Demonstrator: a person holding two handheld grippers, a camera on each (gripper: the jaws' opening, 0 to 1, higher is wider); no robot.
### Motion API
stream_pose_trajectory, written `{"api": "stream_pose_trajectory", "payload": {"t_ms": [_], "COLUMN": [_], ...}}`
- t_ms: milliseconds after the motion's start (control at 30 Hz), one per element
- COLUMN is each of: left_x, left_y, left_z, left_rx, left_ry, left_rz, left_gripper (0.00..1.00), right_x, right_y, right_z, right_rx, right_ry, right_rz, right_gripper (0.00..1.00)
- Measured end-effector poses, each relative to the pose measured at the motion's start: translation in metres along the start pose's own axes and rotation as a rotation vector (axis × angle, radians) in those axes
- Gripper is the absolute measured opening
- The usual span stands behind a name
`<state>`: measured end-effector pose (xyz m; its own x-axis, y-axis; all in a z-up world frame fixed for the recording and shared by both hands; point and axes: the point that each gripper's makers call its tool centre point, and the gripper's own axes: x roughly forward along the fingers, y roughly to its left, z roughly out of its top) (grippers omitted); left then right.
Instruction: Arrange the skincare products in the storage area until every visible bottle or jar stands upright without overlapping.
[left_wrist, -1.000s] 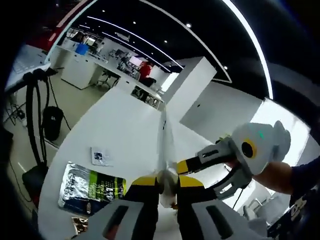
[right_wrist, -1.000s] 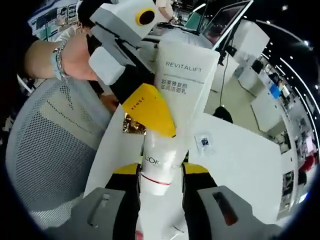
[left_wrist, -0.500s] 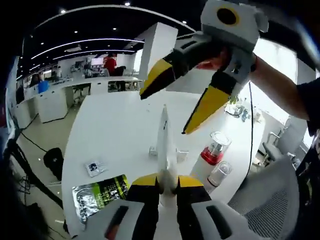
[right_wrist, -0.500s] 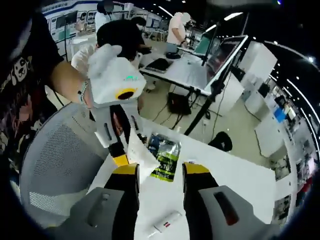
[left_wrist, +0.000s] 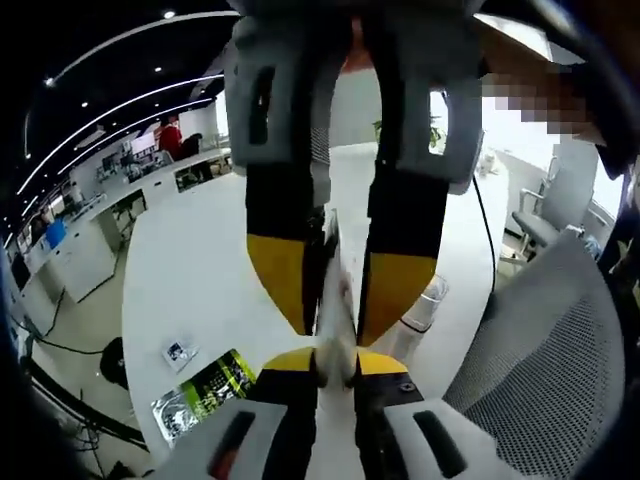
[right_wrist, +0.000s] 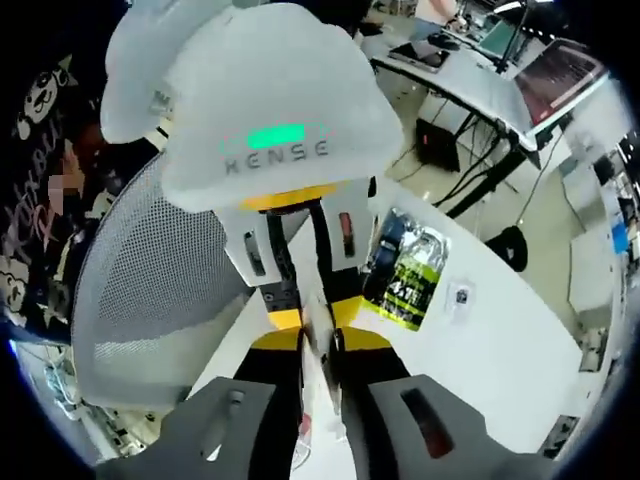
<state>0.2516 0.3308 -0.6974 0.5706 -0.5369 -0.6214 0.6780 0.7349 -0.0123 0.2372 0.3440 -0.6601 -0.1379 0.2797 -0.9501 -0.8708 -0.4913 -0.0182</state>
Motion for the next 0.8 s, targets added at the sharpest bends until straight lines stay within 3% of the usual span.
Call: {"api": "stream_pose_trajectory", "payload": {"t_ms": [133,200,400,800], "left_x": [0.001,0.003,0.004,0.006], "left_y": [0.0,-0.007,-0.009,-0.01], "left_z": [0.004,0.006,0.008,0.006], "left_rx": [0.014,-0.011,-0.008,-0.012], "left_ry": [-0.029,-0.046,-0.068,-0.054], "left_rz": [-0.002,-0.042,-0.041,-0.049], "left_gripper": [0.13,0.15,0.2,0.22], "right_x": [-0.003,-0.003,-0.006,-0.012], "right_y": [0.001,0.006,0.003,0.004], "right_z": [-0.003,-0.005,-0.013,-0.019], "right_rx": [0.023,0.096,0.212,0.282], "right_ry": [0.017,0.033,0.051,0.09], "right_rz": [-0.025,-0.008,-0.021,-0.027], "right_gripper": [0.07,0.06,0.04,0.01]}}
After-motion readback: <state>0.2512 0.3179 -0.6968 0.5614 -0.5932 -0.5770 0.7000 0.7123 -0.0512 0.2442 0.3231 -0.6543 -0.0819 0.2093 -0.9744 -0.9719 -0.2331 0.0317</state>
